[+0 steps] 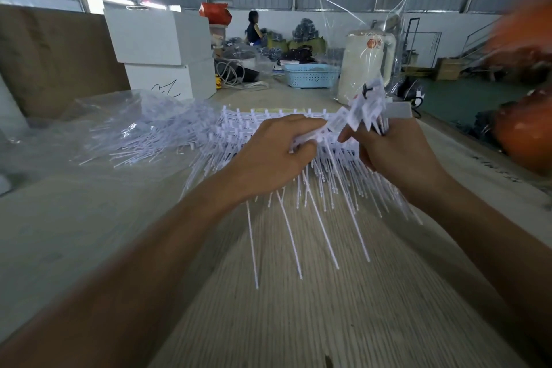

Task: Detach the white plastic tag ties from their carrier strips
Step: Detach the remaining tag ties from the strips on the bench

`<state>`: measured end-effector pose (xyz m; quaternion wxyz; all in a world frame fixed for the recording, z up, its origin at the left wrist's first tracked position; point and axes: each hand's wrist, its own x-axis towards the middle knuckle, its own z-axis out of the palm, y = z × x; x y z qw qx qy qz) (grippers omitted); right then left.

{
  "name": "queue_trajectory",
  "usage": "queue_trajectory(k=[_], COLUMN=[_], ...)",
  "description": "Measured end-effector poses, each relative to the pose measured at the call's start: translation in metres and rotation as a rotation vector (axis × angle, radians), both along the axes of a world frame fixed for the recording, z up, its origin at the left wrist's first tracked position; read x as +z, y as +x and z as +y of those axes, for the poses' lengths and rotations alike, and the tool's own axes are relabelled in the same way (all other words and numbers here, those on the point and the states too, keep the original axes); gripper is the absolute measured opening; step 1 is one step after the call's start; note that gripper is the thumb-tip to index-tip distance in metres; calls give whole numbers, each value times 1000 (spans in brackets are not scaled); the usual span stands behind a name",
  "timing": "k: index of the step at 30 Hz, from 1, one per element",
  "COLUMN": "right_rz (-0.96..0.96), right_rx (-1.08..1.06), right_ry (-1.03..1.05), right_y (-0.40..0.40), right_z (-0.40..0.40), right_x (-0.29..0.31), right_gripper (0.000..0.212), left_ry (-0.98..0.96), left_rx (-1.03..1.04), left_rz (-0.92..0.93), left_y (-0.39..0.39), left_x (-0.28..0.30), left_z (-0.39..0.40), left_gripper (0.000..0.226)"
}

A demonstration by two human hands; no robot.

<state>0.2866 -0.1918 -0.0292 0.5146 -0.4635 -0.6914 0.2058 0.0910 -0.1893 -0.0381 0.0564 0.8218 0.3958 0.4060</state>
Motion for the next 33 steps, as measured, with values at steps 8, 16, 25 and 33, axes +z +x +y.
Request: queue_trajectory(k=[8,16,25,33], right_rz=[380,203,246,154], right_rx=[-25,225,289,330], right_ry=[-195,-261,-314,-356], right_y=[34,4,-4,1], right_z=[17,4,0,2], right_x=[13,-1,-2,-5], right_gripper=[33,34,54,40], left_ry=[-11,-46,42,-60], left_rx=[-70,-87,-52,-111], left_rz=[146,54,-13,-138], left_y=[1,-2,-2,-2], left_x=[-6,-6,-5,-4], left_z=[0,0,3,2], left_gripper=[44,32,29,23])
